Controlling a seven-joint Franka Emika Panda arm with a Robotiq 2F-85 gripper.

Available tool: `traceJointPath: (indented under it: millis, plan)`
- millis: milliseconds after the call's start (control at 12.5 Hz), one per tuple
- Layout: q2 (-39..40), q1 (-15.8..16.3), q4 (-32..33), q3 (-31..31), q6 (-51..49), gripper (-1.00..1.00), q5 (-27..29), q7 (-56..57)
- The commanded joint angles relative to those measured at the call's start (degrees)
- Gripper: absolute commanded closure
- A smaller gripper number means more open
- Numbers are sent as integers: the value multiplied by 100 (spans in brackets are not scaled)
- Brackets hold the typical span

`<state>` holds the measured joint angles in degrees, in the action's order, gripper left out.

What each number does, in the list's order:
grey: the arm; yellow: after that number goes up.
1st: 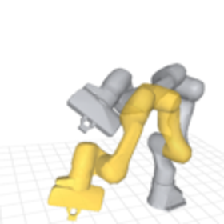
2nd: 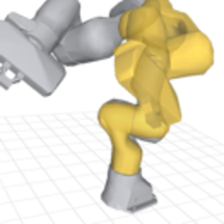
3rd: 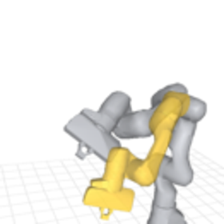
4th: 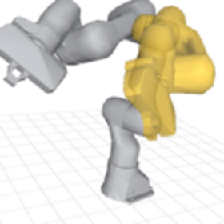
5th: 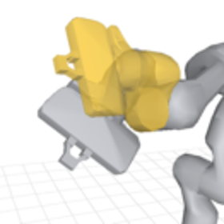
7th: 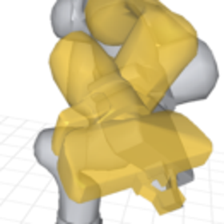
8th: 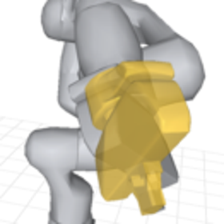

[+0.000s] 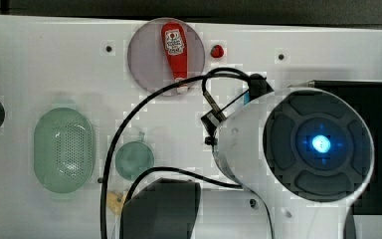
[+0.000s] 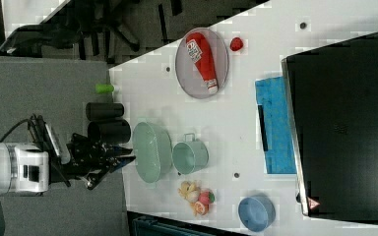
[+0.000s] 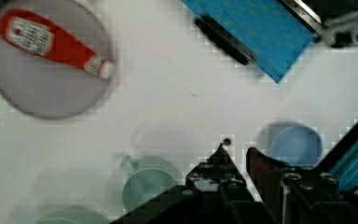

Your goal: Flap open oven.

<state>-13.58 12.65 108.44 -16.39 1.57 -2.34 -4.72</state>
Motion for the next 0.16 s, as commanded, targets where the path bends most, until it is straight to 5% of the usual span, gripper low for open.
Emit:
traceJointPath:
  millis: [80,160]
  plan:
    - [-74,24,-102,4,-103,65,-55,-483]
    - [-75,14,-101,-15,-99,65,-55,-483]
